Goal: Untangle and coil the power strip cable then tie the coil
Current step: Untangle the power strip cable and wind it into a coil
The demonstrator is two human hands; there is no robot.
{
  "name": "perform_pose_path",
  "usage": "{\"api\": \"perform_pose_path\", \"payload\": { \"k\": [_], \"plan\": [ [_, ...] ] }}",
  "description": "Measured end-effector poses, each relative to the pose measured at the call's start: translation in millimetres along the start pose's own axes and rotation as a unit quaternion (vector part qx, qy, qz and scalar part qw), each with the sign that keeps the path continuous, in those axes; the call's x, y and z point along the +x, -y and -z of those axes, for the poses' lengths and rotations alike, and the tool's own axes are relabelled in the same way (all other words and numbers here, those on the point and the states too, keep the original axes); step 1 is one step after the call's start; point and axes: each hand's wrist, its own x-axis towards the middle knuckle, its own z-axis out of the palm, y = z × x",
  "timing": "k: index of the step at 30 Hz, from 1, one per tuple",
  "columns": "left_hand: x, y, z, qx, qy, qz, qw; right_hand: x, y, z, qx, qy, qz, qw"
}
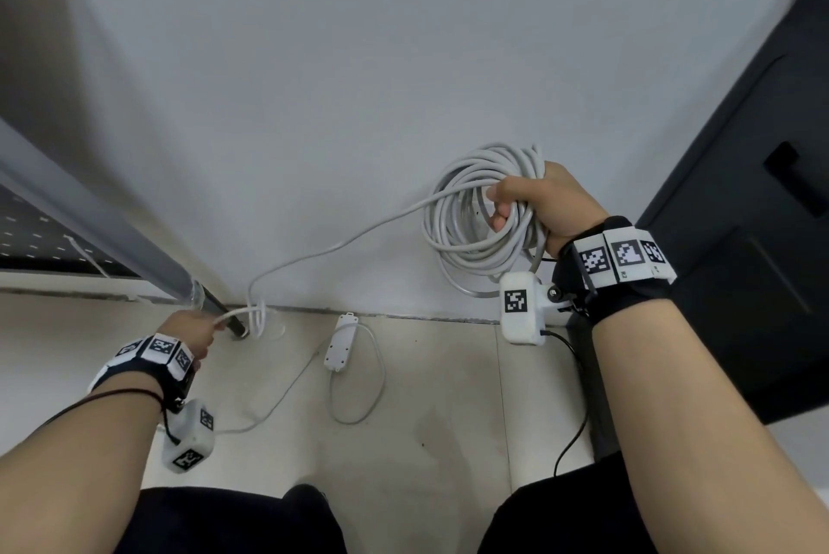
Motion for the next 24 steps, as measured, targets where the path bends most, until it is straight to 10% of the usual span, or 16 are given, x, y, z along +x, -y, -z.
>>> {"api": "perform_pose_path", "payload": {
  "k": [24],
  "plan": [
    [-6.3, -18.6, -8.5, -0.089, 0.058, -0.109, 0.988, 0.3, -6.2, -11.4, -0.041, 0.021, -0.013, 0.999]
  ]
}}
